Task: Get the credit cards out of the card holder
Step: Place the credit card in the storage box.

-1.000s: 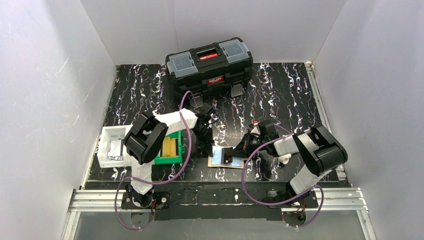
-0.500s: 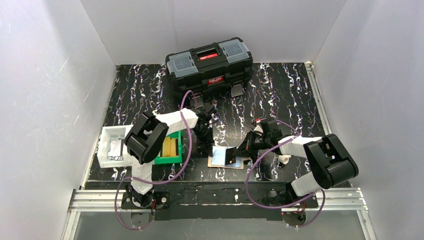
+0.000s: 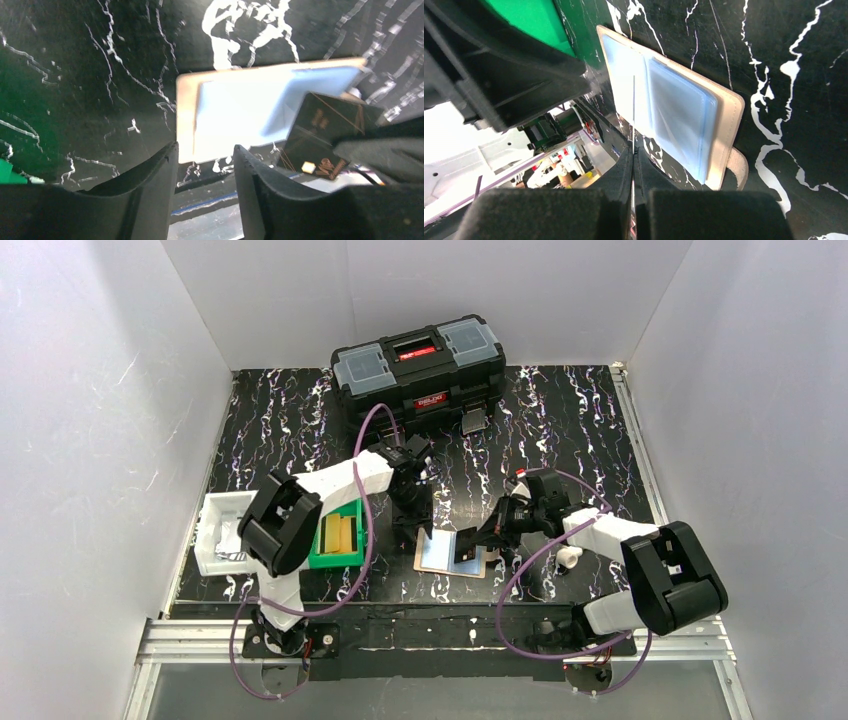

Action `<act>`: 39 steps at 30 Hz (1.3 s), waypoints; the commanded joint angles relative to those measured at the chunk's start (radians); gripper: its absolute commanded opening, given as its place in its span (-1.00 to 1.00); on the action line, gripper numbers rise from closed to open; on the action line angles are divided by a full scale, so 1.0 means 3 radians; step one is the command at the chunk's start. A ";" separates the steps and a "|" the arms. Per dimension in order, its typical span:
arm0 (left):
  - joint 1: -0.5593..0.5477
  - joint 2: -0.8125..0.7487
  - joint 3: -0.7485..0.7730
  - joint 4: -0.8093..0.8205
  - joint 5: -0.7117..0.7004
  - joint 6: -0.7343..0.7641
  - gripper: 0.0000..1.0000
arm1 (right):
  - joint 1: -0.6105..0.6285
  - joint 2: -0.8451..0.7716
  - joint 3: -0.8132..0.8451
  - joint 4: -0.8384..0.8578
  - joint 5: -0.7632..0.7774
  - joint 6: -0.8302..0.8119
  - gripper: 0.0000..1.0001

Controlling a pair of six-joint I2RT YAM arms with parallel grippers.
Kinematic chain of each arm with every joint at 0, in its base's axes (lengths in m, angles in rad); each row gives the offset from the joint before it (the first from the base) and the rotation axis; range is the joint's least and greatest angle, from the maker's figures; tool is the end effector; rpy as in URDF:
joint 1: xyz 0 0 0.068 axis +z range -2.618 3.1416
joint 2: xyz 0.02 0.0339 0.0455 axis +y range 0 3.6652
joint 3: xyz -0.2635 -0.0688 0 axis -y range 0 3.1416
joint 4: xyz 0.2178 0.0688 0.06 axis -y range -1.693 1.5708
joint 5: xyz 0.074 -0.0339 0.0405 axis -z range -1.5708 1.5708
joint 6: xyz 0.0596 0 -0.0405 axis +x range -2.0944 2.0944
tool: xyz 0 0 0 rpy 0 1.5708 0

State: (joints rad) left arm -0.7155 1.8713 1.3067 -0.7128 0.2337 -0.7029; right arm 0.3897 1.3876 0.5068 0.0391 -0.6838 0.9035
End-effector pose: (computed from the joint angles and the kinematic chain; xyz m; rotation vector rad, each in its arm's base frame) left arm 0.2568 -0.2415 0.1730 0.0714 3.0192 -0.5596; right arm 0.2049 0.1249 0.1532 0.3232 2.6381 1.3536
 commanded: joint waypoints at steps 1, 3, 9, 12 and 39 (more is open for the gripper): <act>0.0034 -0.0502 0.0083 -0.0178 0.0001 0.0096 -0.04 | -0.0044 -0.0092 0.0155 -0.0053 -0.0112 -0.0028 -0.97; 0.0092 -0.0631 0.0006 -0.0087 0.0184 0.0090 0.04 | -0.0060 -0.0093 0.0172 0.0028 -0.0193 0.0036 -0.97; 0.0411 -0.1020 -0.0536 0.0830 0.1240 -0.0304 0.09 | -0.0067 -0.0103 0.0240 0.0439 -0.0429 0.0344 -0.97; 0.0520 -0.1092 -0.0655 0.1040 0.1484 -0.0406 0.10 | -0.0067 -0.0120 0.0244 0.0717 -0.0548 0.0572 -0.97; 0.0659 -0.1081 -0.1107 0.2472 0.2358 -0.1185 -0.42 | 0.0081 0.0103 0.0426 0.1852 -0.0696 0.1439 -0.97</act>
State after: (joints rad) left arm -0.5224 1.5764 0.9878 0.0051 0.9024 -1.0451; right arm 0.4038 1.4082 0.5869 0.5350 -0.8711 1.3216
